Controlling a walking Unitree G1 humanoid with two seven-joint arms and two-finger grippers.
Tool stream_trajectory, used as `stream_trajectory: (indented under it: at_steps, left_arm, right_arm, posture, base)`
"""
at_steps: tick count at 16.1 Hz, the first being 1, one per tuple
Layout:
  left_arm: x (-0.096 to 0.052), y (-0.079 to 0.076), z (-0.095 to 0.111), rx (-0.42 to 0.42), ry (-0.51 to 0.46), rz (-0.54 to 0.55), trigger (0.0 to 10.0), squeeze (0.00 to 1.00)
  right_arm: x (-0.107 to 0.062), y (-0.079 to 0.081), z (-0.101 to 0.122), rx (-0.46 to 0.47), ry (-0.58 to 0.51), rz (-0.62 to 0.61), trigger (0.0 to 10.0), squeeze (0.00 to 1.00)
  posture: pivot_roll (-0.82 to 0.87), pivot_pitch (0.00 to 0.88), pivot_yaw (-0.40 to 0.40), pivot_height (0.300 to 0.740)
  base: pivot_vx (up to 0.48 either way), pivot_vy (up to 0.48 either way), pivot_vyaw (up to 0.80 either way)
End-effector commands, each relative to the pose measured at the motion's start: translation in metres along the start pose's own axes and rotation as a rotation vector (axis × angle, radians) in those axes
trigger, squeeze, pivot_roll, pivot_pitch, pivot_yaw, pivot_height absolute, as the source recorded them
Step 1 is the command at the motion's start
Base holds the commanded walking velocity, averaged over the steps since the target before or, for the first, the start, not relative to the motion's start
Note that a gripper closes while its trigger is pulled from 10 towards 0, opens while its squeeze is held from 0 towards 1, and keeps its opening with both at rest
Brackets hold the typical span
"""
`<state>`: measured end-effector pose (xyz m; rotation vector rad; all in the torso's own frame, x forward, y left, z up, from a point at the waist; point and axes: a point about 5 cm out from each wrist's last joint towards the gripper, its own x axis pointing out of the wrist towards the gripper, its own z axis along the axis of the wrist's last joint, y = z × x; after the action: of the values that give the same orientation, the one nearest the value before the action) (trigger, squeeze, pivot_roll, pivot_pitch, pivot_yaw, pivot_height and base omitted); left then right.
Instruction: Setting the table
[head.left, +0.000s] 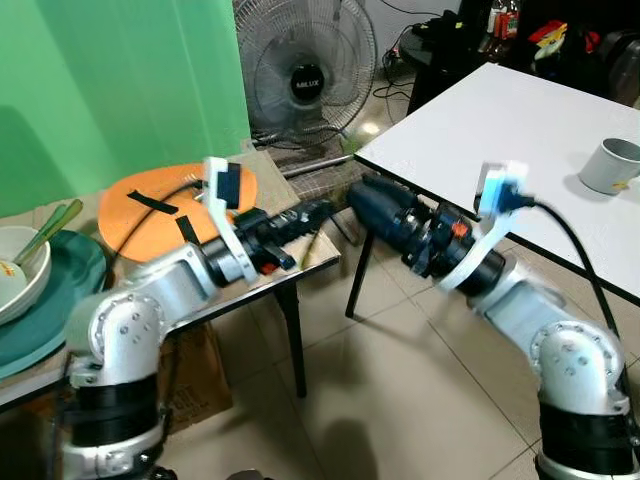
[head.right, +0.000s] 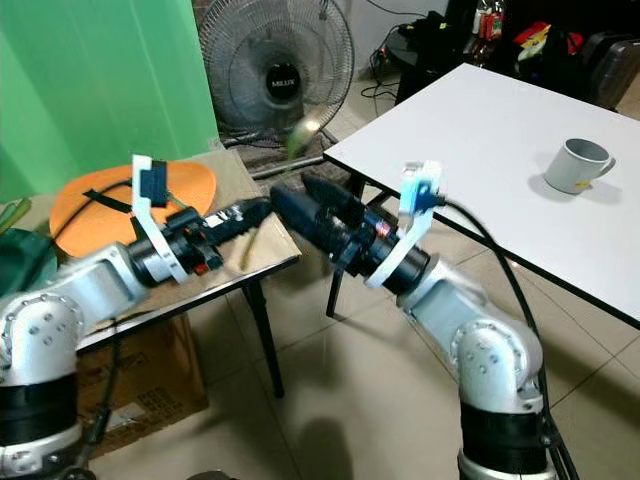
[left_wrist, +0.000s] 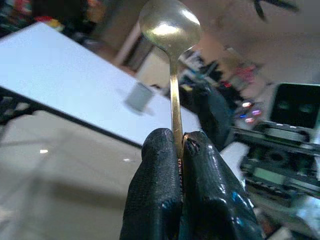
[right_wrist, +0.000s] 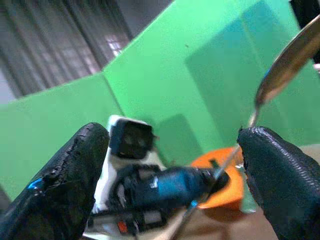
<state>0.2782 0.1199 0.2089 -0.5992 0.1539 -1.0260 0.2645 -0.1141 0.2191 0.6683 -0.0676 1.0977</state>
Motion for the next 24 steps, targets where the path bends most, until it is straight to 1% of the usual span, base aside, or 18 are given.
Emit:
stream_trajectory:
  at_steps: [1, 2, 3, 5, 7, 8, 9, 10, 11, 12, 13, 14, 17, 18, 24]
  left_arm:
    - [0.000, -0.009, 0.005, -0.002, -0.027, -0.053, 0.0, 0.00]
    - [0.000, -0.015, 0.006, -0.036, -0.054, -0.104, 0.0, 0.00]
    - [-0.001, -0.022, 0.007, -0.063, -0.067, -0.168, 0.0, 0.00]
    - [-0.003, -0.030, 0.009, -0.093, -0.094, -0.247, 0.0, 0.00]
    - [-0.004, -0.030, 0.010, -0.108, -0.102, -0.256, 0.0, 0.00]
    - [-0.004, -0.032, 0.010, -0.115, -0.087, -0.277, 0.0, 0.00]
    - [-0.004, -0.037, 0.005, -0.135, -0.043, -0.308, 0.0, 0.00]
    - [-0.004, -0.038, 0.002, -0.149, -0.016, -0.305, 0.0, 0.00]
    - [-0.003, -0.037, 0.000, -0.154, -0.007, -0.294, 0.0, 0.00]
    - [-0.004, -0.037, -0.001, -0.158, -0.001, -0.293, 0.0, 0.00]
    - [-0.004, -0.038, -0.001, -0.161, -0.001, -0.297, 0.0, 0.00]
    - [-0.005, -0.037, -0.001, -0.159, -0.001, -0.292, 0.0, 0.00]
    - [-0.005, -0.038, 0.002, -0.159, 0.004, -0.293, 0.0, 0.00]
    - [-0.003, -0.037, 0.001, -0.154, 0.023, -0.282, 0.0, 0.00]
    - [-0.003, -0.038, 0.000, -0.159, 0.056, -0.308, 0.0, 0.00]
  right_arm:
    - [-0.001, 0.003, 0.004, 0.036, -0.003, 0.023, 10.0, 0.00]
    - [-0.003, 0.007, 0.005, 0.098, -0.012, 0.063, 10.0, 0.00]
    - [-0.004, 0.008, 0.005, 0.142, -0.015, 0.078, 10.0, 0.00]
    - [-0.005, 0.006, 0.004, 0.151, -0.002, 0.069, 10.0, 0.00]
    - [-0.005, 0.006, 0.005, 0.157, -0.002, 0.068, 10.0, 0.00]
    - [-0.006, 0.007, 0.008, 0.164, -0.011, 0.071, 10.0, 0.00]
    - [-0.004, 0.008, 0.010, 0.173, -0.024, 0.084, 10.0, 0.00]
    - [-0.002, 0.010, 0.011, 0.179, -0.030, 0.101, 10.0, 0.00]
    - [-0.002, 0.011, 0.010, 0.180, -0.033, 0.109, 9.2, 0.00]
    - [-0.001, 0.013, 0.009, 0.182, -0.035, 0.115, 5.5, 0.00]
    - [-0.001, 0.014, 0.008, 0.184, -0.036, 0.120, 5.5, 0.00]
    - [-0.001, 0.014, 0.007, 0.190, -0.038, 0.123, 0.1, 0.00]
    - [-0.002, 0.015, 0.006, 0.190, -0.034, 0.120, 0.0, 0.00]
    - [-0.003, 0.015, 0.006, 0.189, -0.033, 0.122, 0.0, 0.00]
    - [-0.005, 0.015, 0.005, 0.198, -0.002, 0.134, 0.0, 0.00]
  posture:
    - [-0.04, 0.049, -0.017, 0.740]
    - [-0.04, 0.056, -0.022, 0.740]
    - [-0.04, 0.065, -0.017, 0.740]
    - [-0.04, 0.063, -0.010, 0.740]
    - [-0.04, 0.060, -0.009, 0.740]
    - [-0.04, 0.052, -0.011, 0.740]
    - [-0.03, 0.049, -0.008, 0.740]
    - [-0.03, 0.047, -0.003, 0.740]
    - [-0.03, 0.047, -0.003, 0.740]
    - [-0.03, 0.041, -0.003, 0.740]
    - [-0.03, 0.041, -0.003, 0.740]
    - [-0.02, 0.041, 0.001, 0.740]
    - [-0.02, 0.035, 0.005, 0.740]
    - [-0.02, 0.031, 0.005, 0.740]
    - [-0.02, 0.032, 0.005, 0.740]
  base:
    - [0.000, 0.000, 0.00]
    - [0.000, 0.000, 0.00]
    - [0.000, 0.000, 0.00]
    - [0.000, 0.000, 0.00]
    - [0.000, 0.000, 0.00]
    - [0.000, 0.000, 0.00]
    - [0.000, 0.000, 0.00]
    - [0.000, 0.000, 0.00]
    - [0.000, 0.000, 0.00]
    - [0.000, 0.000, 0.00]
    - [0.000, 0.000, 0.00]
    - [0.000, 0.000, 0.00]
    - [0.000, 0.000, 0.00]
    - [0.000, 0.000, 0.00]
    - [0.000, 0.000, 0.00]
